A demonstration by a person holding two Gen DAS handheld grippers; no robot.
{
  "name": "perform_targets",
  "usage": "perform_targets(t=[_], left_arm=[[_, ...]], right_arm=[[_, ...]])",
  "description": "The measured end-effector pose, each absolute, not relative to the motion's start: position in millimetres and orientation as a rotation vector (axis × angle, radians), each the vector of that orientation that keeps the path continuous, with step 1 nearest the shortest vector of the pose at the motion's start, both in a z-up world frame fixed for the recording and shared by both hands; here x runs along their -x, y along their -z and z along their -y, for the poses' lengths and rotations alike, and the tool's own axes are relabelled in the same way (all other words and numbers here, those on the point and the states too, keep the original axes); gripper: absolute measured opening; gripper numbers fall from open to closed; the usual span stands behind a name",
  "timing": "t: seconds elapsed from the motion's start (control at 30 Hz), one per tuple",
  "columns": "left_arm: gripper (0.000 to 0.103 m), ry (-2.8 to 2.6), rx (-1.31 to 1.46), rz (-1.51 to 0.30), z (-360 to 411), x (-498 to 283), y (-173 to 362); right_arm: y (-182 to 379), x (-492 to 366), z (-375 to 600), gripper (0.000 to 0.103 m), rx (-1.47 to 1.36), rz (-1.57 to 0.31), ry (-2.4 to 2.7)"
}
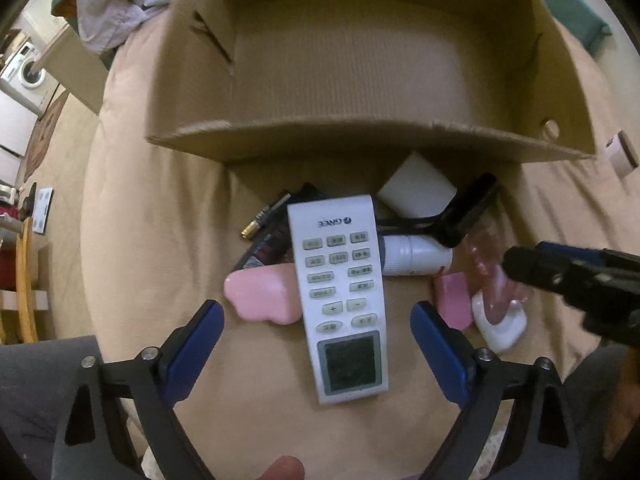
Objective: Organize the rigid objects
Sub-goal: 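Grasp the white GREE remote with the left tool while the right tool grasps the pink comb, then lift the remote and comb and carry both into the cardboard box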
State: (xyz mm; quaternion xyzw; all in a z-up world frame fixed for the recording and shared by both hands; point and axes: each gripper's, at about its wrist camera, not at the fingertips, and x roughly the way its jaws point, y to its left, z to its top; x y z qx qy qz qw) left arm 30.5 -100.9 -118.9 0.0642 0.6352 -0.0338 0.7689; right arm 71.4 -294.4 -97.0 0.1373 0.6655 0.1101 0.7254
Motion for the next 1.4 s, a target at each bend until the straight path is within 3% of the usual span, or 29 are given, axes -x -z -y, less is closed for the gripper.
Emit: perform_targets(t=[0.13,0.3,0.37,0.43,1.03,1.1,1.17,1.4], left_arm=[[0.075,0.069,-0.158,-1.401,104.4,-32.0,128.5],[0.071,0.063,-0.174,-1.398,106.5,-36.2,135.5],[0.064,0.075,-0.182,-1.389,109.1,-35.8,135.7],[0.043,0.113,-0.187,-1.38,115.9,-34.5,133.9],[0.041,0.058,-0.168,-1.383,95.2,-44.9,104.2],[0.041,0.054,-0.163,-1.375,91.6,-39.7,94.2],[0.041,0.047,-0.163,-1.361,95.6,-36.4,86.4],[0.041,0.04,-0.142,-1.349,75.3,-26.4,76.5]], right_arm=[[112.1,-75.1,282.7,0.049,-0.244,-1.517,-0.234],[129.3,-82.9,271.1,0.046,-0.206,-1.55,-0.226],[135.5,-84.4,265.5,0.045,-0.177,-1.558,-0.212],[139.9,-85.5,258.3,0.044,-0.144,-1.553,-0.202],[124.4,-51.1,216.6,0.039,0.027,-1.452,-0.233],[117.2,-43.0,214.3,0.033,0.049,-1.445,-0.237],[109.1,-33.1,208.6,0.017,0.104,-1.43,-0.232],[107.8,-25.0,212.2,0.017,0.024,-1.438,-0.214]])
